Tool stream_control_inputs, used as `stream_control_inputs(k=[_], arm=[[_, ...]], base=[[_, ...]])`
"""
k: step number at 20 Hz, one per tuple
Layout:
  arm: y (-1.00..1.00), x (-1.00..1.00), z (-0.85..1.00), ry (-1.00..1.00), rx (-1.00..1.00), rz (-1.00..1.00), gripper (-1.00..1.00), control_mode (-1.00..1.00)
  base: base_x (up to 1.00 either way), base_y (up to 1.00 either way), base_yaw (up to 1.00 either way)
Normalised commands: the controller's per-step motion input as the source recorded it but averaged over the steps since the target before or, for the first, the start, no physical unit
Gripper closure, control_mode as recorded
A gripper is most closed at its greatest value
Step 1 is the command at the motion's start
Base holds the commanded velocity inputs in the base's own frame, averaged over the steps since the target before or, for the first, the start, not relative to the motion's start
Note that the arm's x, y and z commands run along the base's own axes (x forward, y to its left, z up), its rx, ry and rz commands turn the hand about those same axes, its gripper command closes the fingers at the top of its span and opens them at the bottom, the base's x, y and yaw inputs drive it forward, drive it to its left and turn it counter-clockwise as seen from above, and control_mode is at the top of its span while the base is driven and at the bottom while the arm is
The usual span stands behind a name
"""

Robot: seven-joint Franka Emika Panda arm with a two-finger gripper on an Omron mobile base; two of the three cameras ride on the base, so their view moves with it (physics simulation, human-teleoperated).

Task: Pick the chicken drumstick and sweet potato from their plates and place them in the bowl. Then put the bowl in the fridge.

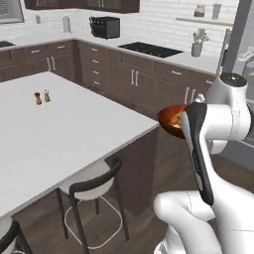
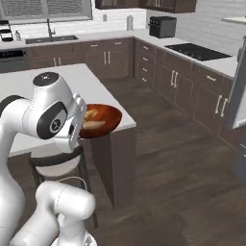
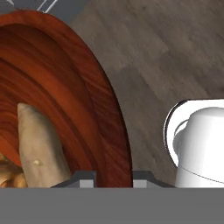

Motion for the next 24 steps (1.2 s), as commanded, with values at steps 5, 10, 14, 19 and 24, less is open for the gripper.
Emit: stream_control_inputs(k=[5, 10, 14, 19, 24], arm=[[0.0, 0.0, 0.0, 0.0, 0.0, 0.0, 1.0, 1.0], [0.0, 0.0, 0.0, 0.0, 0.0, 0.0, 1.0, 1.0], [0.0, 0.0, 0.0, 0.0, 0.0, 0.0, 1.0, 1.0], [0.0, 0.0, 0.0, 0.0, 0.0, 0.0, 1.0, 1.0], [0.0, 0.0, 0.0, 0.0, 0.0, 0.0, 1.0, 1.0]], base=[[0.0, -0.29, -0.8], [0.09, -0.21, -0.79], [0.5, -0.03, -0.63], [0.95, 0.05, -0.24], [1.0, 0.15, -0.08]])
